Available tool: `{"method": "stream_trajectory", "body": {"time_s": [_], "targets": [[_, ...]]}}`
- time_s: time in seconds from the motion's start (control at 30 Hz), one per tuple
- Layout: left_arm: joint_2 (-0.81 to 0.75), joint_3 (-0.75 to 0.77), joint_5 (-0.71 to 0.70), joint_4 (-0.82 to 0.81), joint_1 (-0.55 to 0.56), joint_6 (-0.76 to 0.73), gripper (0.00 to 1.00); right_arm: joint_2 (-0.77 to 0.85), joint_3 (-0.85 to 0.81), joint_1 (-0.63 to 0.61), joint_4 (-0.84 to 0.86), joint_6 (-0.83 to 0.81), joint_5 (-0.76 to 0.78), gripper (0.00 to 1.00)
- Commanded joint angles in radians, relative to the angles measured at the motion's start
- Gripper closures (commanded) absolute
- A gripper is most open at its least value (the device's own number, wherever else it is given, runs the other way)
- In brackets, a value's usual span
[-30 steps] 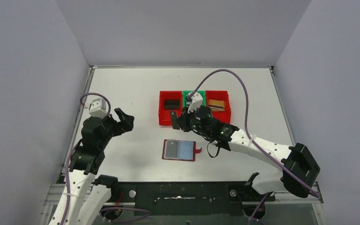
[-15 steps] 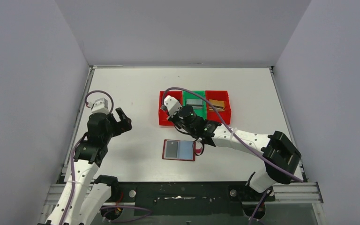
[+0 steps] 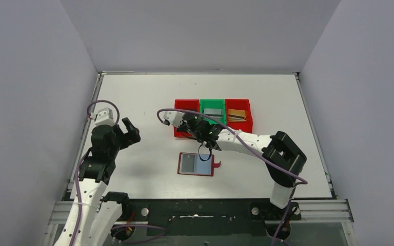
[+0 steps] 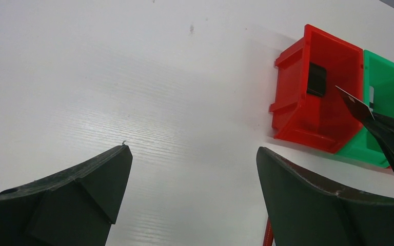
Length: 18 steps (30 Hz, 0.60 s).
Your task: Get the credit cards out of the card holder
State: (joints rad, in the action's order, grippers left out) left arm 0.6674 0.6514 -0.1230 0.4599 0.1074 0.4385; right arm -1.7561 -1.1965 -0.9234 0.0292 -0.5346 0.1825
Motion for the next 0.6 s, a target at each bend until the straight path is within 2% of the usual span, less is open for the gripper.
{"method": "stream_trajectory", "body": {"time_s": [0.0, 0.17, 0.57], "targets": [[-0.016, 0.027, -0.007, -0.019, -0.013, -0.024, 0.04, -0.052, -0.072, 0.009, 0.052, -0.135, 0.074, 1.00], [-0.028, 0.024, -0.034, -0.008, -0.018, -0.017, 0.03, -0.124, -0.112, 0.026, 0.058, -0.195, 0.026, 1.00], [-0.041, 0.017, -0.022, -0.007, -0.038, -0.011, 0.03, -0.269, -0.223, 0.054, 0.050, -0.276, 0.077, 1.00]]}}
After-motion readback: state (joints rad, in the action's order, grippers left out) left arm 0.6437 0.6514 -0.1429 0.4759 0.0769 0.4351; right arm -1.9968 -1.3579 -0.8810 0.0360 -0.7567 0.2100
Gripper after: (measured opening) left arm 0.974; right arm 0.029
